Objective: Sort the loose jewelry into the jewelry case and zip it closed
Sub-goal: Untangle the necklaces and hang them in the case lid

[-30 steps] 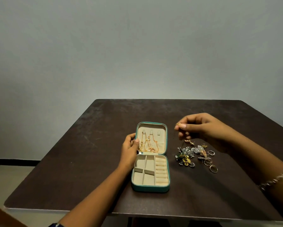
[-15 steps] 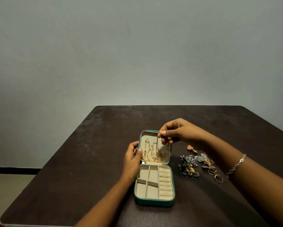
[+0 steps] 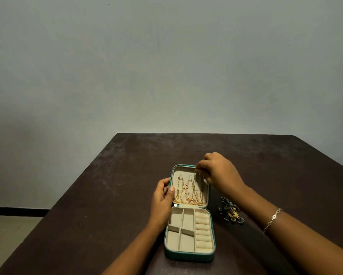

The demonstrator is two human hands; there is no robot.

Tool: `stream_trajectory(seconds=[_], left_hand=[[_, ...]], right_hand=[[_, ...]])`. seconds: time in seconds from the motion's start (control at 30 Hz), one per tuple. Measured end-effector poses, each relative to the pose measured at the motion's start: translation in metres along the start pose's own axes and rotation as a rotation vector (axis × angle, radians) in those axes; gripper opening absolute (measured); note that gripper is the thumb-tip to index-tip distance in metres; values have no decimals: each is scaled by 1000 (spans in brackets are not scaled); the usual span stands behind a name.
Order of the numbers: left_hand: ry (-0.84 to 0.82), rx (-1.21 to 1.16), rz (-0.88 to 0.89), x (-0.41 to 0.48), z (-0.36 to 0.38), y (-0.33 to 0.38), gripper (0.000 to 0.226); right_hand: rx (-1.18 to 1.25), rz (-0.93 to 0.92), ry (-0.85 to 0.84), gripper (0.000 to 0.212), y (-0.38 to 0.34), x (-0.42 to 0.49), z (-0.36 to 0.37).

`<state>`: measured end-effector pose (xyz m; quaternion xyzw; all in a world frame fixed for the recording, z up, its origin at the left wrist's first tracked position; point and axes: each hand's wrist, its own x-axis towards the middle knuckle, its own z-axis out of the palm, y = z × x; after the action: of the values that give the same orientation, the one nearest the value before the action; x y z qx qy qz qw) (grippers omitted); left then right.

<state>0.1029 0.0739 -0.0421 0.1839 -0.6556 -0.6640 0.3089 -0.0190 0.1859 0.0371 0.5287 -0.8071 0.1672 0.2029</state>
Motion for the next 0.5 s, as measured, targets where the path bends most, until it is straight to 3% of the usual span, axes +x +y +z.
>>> stream_trajectory(seconds=[0.13, 0.23, 0.5], left_hand=[[-2, -1, 11, 0, -1, 0, 19], [-5, -22, 20, 1, -1, -1, 21], [-12, -28, 18, 2, -1, -2, 22]], right_hand=[[-181, -205, 147, 31, 6, -7, 11], [-241, -327, 251, 30, 13, -12, 19], [-253, -358, 456, 25, 21, -13, 31]])
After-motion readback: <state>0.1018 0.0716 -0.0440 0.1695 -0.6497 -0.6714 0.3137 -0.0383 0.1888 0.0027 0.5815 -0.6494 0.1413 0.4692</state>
